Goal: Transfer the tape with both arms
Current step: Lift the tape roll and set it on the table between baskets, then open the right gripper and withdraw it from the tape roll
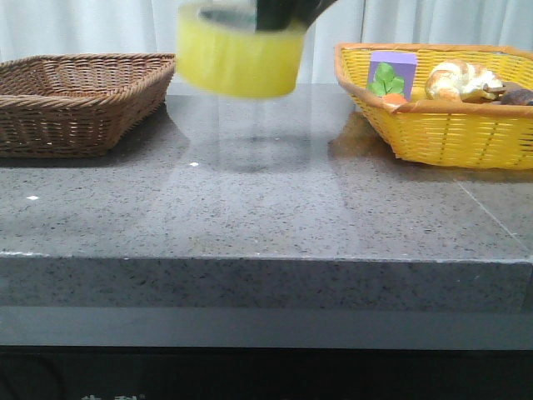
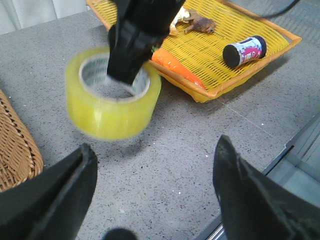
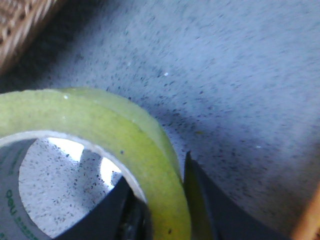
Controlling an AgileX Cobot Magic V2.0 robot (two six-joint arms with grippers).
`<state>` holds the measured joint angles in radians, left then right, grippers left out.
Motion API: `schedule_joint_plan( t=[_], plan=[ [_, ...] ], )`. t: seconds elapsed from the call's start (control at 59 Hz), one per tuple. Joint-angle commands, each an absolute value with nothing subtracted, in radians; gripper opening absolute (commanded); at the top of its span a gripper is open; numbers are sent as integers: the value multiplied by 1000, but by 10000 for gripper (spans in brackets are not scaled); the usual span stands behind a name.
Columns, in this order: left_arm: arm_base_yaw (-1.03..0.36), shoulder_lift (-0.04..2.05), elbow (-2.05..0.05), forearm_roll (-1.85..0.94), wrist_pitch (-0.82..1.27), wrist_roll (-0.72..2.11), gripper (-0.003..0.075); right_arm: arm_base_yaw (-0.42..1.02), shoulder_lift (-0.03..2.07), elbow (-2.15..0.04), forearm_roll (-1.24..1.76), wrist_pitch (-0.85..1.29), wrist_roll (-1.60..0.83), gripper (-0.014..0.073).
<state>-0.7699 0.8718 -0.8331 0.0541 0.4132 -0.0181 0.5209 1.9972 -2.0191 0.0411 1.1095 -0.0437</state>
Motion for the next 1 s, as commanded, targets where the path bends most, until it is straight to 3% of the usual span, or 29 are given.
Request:
schedule_joint_plan(
  t=[0.0, 0.203, 0.441, 0.508, 0.763, 0.983],
  plan=[
    [-780, 866, -869, 55, 339, -21, 493, 538, 1974, -2053, -12, 1043, -50, 90],
    [-780, 866, -869, 46, 339, -21, 493, 539, 2039, -2053, -52, 1043, -39, 135],
    [-780, 866, -869, 44, 339, -21, 493, 539, 2032, -2053, -52, 1040, -39, 430],
    [-780, 866, -869, 44, 339, -21, 493, 539, 2005, -2053, -46, 1044, -36, 473],
    [-780, 866, -869, 44, 339, -21, 493, 538, 1832, -2016, -38, 1044, 9, 466],
    [-780, 866, -869, 44, 339, -21, 493, 538, 1597, -1795, 16, 905, 10, 394]
  ],
)
